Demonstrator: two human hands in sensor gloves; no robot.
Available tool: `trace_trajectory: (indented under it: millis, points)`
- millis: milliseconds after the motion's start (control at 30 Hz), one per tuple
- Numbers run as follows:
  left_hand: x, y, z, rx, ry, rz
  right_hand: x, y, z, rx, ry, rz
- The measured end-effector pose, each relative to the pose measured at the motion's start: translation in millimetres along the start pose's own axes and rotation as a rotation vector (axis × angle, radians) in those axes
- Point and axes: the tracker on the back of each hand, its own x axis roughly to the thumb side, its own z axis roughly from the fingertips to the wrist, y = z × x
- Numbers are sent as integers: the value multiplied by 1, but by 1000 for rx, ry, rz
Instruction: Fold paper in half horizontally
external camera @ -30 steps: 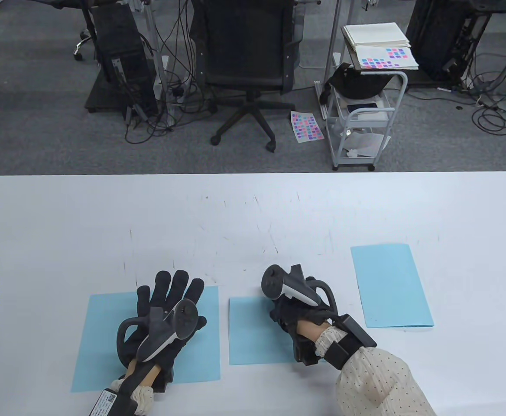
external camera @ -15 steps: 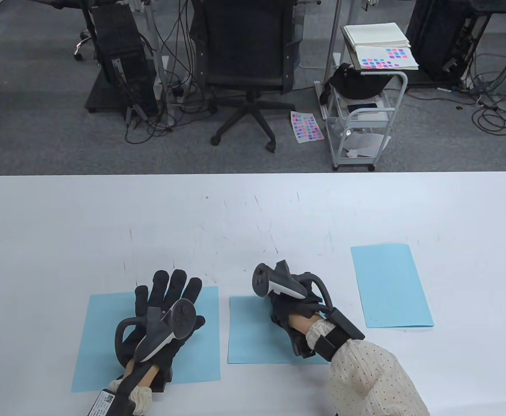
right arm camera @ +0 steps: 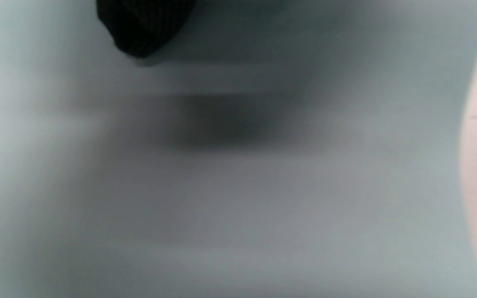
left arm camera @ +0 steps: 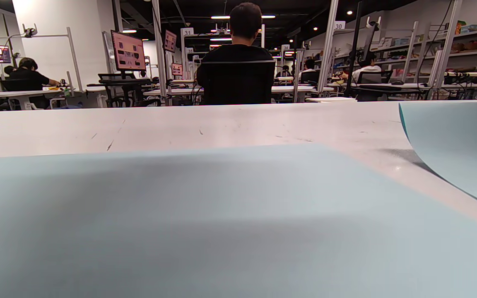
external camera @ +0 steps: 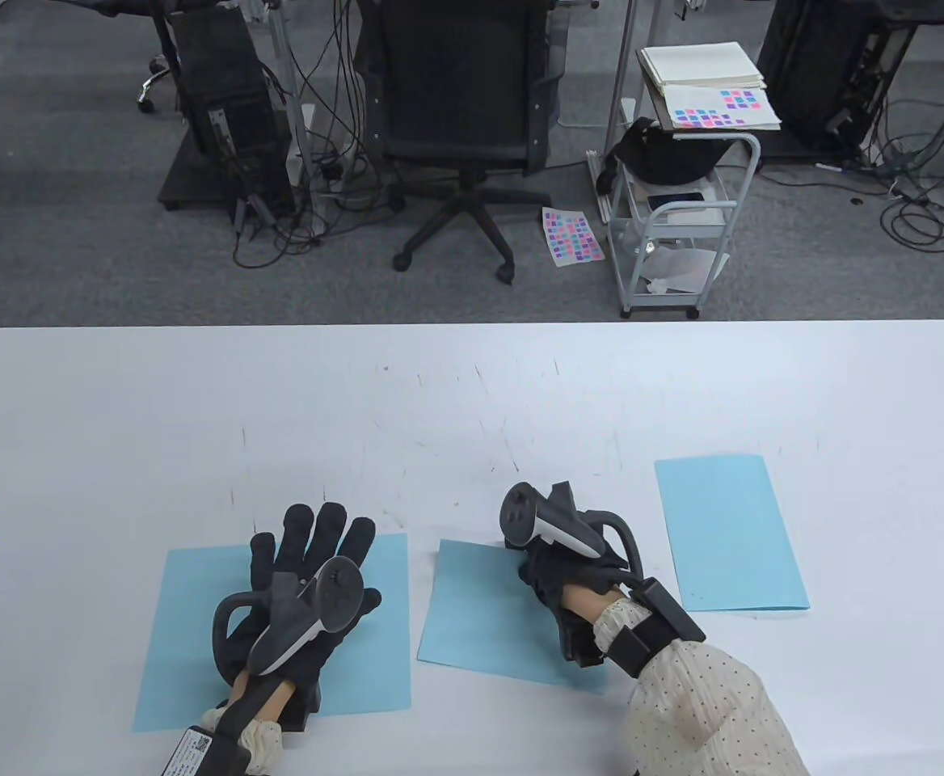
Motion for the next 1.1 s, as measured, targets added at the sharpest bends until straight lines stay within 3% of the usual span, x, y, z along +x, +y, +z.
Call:
trace_trajectory:
  millis: [367, 700, 867, 1100]
  points:
    - [-2, 1, 1, 6, 3, 20, -59, -33, 26, -196, 104, -342]
    - [-2, 1, 2, 4, -3, 28, -156, -63, 42, -420, 458, -664]
    - [-2, 1, 2, 0, -1, 29, -208, -59, 43, -467, 630, -720]
    - [-3, -2, 2, -11, -1, 11, -259, -31, 36, -445, 817, -766]
